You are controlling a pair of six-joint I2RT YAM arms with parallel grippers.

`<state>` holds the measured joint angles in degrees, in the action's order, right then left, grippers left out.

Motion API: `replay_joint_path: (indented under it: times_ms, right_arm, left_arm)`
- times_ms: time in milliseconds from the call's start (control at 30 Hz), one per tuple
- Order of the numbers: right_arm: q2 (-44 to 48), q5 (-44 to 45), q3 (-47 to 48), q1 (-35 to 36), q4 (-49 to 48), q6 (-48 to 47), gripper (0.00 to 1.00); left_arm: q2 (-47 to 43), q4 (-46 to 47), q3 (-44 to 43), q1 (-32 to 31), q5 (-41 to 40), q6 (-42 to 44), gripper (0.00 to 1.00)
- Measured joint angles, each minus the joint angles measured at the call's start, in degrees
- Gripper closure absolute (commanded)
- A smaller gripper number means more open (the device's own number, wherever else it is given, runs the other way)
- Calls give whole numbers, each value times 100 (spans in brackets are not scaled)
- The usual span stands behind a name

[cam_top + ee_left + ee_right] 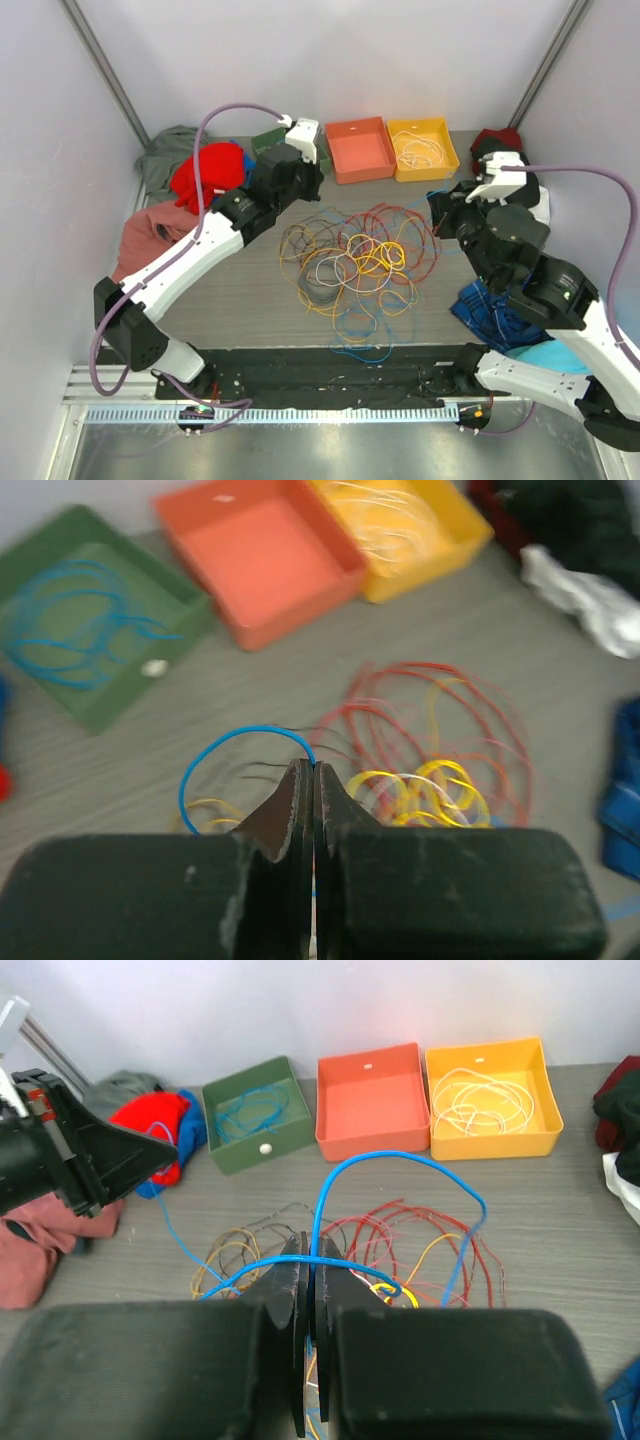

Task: Untangle the cables

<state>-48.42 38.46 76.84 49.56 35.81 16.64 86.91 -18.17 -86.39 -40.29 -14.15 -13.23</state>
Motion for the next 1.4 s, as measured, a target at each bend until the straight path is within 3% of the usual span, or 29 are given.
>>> replay_joint_path:
  times_ms: [100,267,533,733,1167,1267,1367,1400]
  right_arm:
    - [-83,-70,-107,0,-20,-2,99]
    - [-186,-273,-389,0,-63,61,99]
    - [-195,-562,-719,0,-129,321,99]
    - [-225,-743,-769,0,-201,468,99]
    - [-358,-927,-802,0,-284,601,99]
    - [-372,-966,-802,0,-289,603,99]
    - [-372,-988,-802,0,-299,603,99]
    - [-372,-990,-802,0,-308,603,99]
  left_arm:
    - [-280,590,638,-9,977,-562,100]
    - [-616,2059,1515,-11,2253,-1486,79]
    - [-772,3659,2245,-24,3504,-2240,44]
    - [-748,4708,2520,-116,4199,-2693,29]
    - [-343,5364,2601,-625,4780,-2811,30]
    - [-216,5390,2610,-654,4826,-2815,36]
    - [-94,5416,2610,-658,4843,-2830,52]
    - [-44,5436,2610,-658,4861,-2844,64]
